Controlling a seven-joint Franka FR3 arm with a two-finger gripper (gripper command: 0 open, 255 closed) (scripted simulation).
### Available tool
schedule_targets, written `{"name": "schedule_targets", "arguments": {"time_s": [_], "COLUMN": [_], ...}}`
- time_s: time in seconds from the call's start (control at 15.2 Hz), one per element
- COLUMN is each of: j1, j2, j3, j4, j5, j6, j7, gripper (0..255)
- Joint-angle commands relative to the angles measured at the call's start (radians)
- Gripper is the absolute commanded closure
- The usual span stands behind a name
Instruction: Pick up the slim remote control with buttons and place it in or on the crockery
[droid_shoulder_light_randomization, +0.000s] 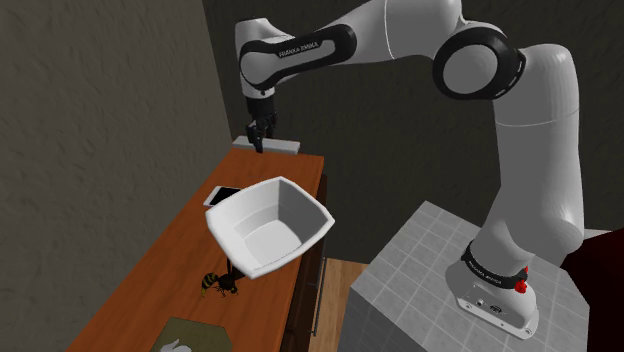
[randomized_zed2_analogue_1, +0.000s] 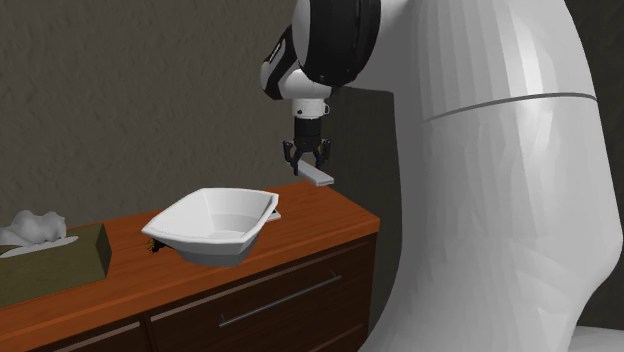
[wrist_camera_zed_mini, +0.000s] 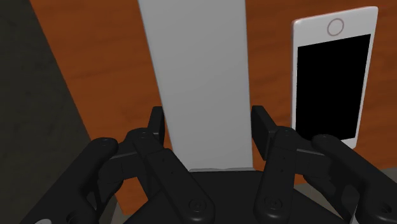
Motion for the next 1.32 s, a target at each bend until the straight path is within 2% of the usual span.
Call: {"name": "schedule_targets", "arguments": {"time_s": [0.0,0.79,1.25], "j1": [0.001,0.003,0.075], "j2": [0.002,0.002,-0.196], "j3": [0.0,0.001,0.04], "j4": [0.03,0.178,-0.115], "j5": [0.0,0.0,0.002], "j6": [-0.028,-0.176,-0.078], "j7": [0.0,0.002,0.117], "gripper": [255,255,255]}}
